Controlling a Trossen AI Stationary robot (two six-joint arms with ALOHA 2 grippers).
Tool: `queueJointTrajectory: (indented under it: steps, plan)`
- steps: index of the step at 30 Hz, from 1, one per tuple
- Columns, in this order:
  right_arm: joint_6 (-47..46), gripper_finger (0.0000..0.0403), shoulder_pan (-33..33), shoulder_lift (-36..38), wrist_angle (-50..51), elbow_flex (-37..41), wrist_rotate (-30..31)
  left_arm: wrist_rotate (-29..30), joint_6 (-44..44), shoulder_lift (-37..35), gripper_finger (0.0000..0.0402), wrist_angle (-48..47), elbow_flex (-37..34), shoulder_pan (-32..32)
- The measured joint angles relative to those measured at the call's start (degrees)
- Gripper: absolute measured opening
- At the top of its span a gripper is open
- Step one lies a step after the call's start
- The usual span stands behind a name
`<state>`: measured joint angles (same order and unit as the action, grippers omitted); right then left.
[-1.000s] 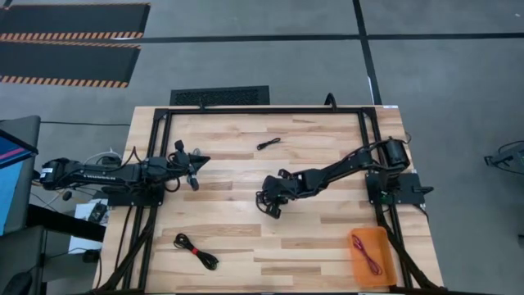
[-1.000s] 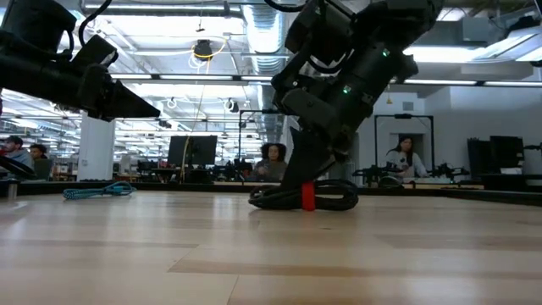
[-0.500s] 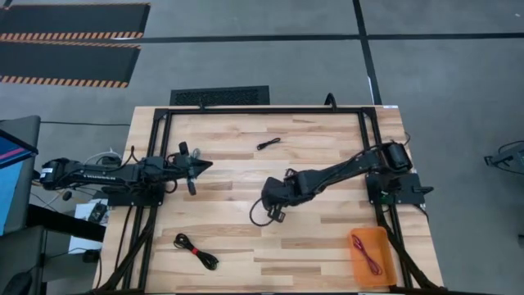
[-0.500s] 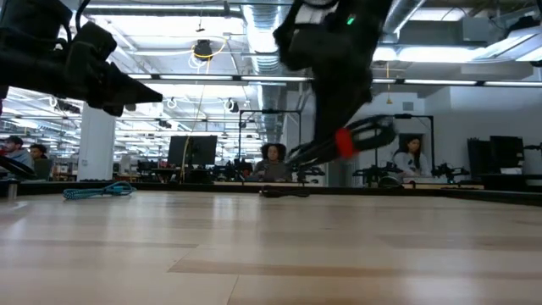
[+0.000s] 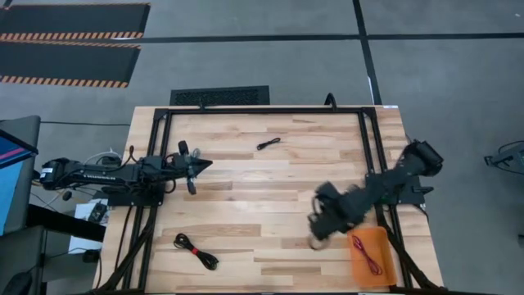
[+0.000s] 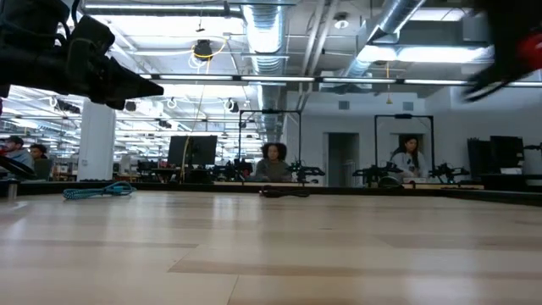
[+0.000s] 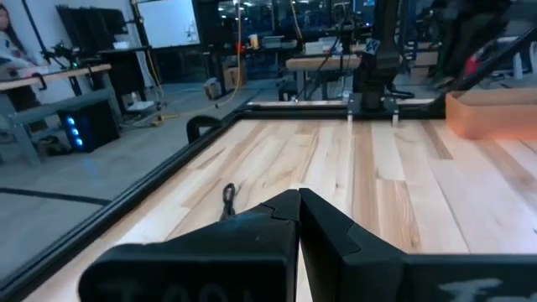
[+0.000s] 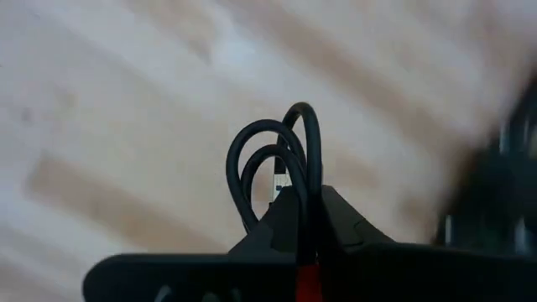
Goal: Pick and place USB-C Cables
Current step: Put the middle black charger cable into the orange bin
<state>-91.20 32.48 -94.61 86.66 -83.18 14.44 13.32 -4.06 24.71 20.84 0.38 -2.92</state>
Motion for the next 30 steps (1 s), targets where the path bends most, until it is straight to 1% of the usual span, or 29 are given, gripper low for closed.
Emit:
queueJointTrajectory:
  steps: [3,8,10,13,16,19,20,25,30]
  plan:
    - [-8.7,0.0018,6.0,1.9,1.4,0.0,-7.5,0.3,-1.3,0.0,0.0,1.6,0.0,0.0]
    - [-21.1,0.0025,16.1,2.5,-1.4,0.0,-15.1,0.5,-3.8,0.0,0.0,4.1,0.0,0.0]
    - [-25.6,0.0026,19.8,2.4,-1.9,0.0,-16.2,0.5,-5.5,0.0,0.0,4.7,0.0,0.0]
    - [-32.4,0.0024,24.1,2.1,-1.8,0.0,-16.4,0.6,-6.9,0.0,0.0,6.0,0.0,0.0]
    - [-33.7,0.0025,26.2,0.2,-1.8,0.1,-16.7,0.6,-6.9,0.0,0.0,6.9,0.0,0.0]
    - [-33.3,0.0037,27.2,-1.7,-1.8,0.1,-16.7,0.6,-7.0,0.0,0.0,7.0,0.0,0.0]
    - [-33.2,0.0042,27.2,-2.4,-1.7,0.1,-17.3,0.6,-7.4,0.0,0.0,7.0,0.0,0.0]
    - [-33.2,0.0066,27.6,-4.8,-1.8,0.1,-24.5,0.6,-7.5,0.0,0.0,7.0,0.0,0.0]
    - [-33.1,0.0071,28.1,-5.2,-1.8,0.1,-24.9,0.6,-7.5,0.0,0.0,7.0,0.0,0.0]
